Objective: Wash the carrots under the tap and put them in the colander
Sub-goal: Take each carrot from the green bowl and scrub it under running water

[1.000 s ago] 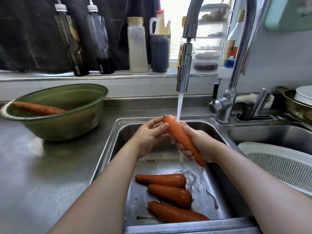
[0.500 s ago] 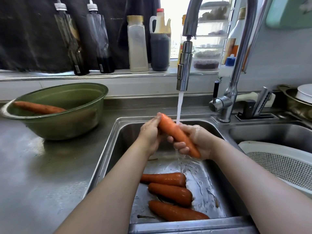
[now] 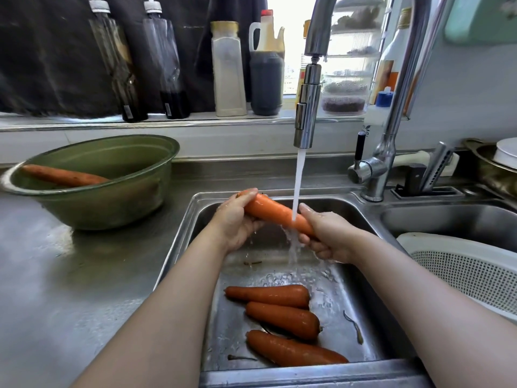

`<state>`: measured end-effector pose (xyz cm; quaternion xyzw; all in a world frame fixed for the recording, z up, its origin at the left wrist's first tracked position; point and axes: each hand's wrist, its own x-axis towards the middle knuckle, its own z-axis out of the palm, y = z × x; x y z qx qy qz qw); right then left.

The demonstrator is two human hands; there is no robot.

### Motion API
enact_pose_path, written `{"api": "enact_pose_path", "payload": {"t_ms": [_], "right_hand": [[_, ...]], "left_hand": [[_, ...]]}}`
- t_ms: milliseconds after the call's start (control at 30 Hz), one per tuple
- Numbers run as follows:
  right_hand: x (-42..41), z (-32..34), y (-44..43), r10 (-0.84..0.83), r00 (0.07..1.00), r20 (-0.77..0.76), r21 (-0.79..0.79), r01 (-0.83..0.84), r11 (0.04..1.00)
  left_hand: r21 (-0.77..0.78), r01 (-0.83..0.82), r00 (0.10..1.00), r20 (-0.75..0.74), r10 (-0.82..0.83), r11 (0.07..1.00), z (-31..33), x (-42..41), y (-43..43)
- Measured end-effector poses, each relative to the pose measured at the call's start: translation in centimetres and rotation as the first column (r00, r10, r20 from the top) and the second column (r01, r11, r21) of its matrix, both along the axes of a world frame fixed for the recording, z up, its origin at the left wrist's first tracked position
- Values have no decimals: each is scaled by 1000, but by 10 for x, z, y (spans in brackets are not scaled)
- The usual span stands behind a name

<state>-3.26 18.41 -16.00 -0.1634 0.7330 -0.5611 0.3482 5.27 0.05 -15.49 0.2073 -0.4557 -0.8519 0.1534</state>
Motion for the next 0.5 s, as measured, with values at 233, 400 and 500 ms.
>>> {"api": "enact_pose_path", "payload": {"t_ms": [233, 400, 500], "right_hand": [[11, 2, -4, 72, 944, -322, 54, -57, 997], [11, 8, -2, 32, 946, -323, 58, -14, 998], [10, 6, 1, 181, 977, -116, -41, -186, 982]], "left_hand": [[-399, -57, 986, 121, 115, 915, -5, -3, 5], [-466, -131, 976, 95, 197, 875, 3, -4, 14], [-459, -183, 961, 103, 257, 869, 0, -3, 10]]}}
